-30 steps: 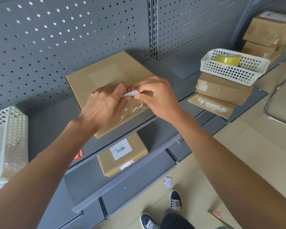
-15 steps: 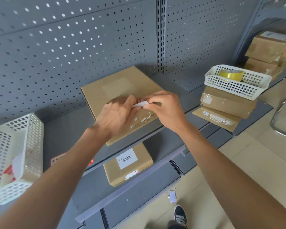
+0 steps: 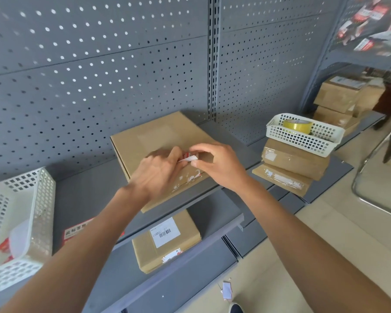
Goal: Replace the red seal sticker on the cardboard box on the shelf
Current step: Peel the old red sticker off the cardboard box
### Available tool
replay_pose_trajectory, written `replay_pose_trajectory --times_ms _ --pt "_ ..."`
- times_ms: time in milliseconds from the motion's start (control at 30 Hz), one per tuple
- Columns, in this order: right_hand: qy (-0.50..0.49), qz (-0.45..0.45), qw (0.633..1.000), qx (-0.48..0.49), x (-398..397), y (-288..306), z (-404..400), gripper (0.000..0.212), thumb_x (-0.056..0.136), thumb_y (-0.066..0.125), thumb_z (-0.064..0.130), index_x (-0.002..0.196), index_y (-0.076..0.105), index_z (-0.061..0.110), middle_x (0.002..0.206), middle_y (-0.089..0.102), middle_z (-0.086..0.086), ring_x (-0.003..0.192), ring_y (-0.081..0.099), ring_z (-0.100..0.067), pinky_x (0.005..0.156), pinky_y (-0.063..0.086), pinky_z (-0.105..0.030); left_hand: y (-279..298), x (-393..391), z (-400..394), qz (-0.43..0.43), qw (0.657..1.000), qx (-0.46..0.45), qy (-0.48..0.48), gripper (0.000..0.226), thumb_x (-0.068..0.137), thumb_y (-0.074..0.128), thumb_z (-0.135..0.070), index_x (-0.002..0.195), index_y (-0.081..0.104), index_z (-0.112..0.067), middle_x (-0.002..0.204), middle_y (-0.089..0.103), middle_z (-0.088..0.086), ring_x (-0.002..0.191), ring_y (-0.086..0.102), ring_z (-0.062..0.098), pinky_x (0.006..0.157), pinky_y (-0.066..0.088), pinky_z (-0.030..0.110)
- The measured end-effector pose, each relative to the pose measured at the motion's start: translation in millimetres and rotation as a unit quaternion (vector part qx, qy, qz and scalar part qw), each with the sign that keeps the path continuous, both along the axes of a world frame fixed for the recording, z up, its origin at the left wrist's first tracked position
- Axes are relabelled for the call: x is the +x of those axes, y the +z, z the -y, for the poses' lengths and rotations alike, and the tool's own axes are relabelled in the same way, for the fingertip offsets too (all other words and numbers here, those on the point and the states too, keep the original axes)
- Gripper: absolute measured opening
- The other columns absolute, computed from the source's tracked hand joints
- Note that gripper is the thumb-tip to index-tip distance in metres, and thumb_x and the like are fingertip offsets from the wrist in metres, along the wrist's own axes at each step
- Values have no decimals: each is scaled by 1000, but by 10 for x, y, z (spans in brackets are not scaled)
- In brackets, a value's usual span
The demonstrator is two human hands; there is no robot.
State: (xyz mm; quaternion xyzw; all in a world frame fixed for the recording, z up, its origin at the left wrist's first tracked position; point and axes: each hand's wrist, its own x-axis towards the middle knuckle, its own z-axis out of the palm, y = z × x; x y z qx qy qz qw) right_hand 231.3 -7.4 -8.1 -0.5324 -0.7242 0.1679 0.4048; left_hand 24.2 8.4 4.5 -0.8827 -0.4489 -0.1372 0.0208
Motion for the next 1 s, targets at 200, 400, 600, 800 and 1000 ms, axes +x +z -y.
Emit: replay_pose_trajectory --times_ms 200,400,600,800,1000 --pt "22 41 999 -13 84 64 -41 30 81 77 21 111 78 21 114 75 10 112 60 -5 101 40 -16 -36 19 -20 13 1000 21 -16 36 104 23 -56 114 41 -26 96 67 6 80 62 38 64 49 43" --pt "32 46 998 -26 120 3 -91 27 81 80 22 106 79 12 117 74 6 114 59 -8 101 37 -14 -54 4 -13 31 998 41 -25 29 105 28 -49 119 42 -28 103 67 6 85 63 37 63 43 38" --pt "19 -6 1000 -11 89 -48 -155 6 81 78 15 85 81 11 101 77 8 92 59 6 89 42 -14 -61 0 -24 29 998 39 -24 45 102 19 -55 118 47 -24 102 65 5 84 63 35 64 49 40" --pt "16 -32 999 4 77 -82 -122 2 80 79 10 80 79 7 98 78 7 95 62 -3 87 47 -18 -78 -5 -22 38 998 47 -28 45 101 17 -57 116 44 -23 96 65 8 82 61 36 62 47 40" --pt "16 -33 999 7 52 -56 -107 10 83 76 10 74 74 7 92 78 5 93 65 -7 87 44 -15 -81 4 -20 56 996 56 -47 22 104 29 -48 111 35 -27 91 67 10 79 62 39 60 47 40"
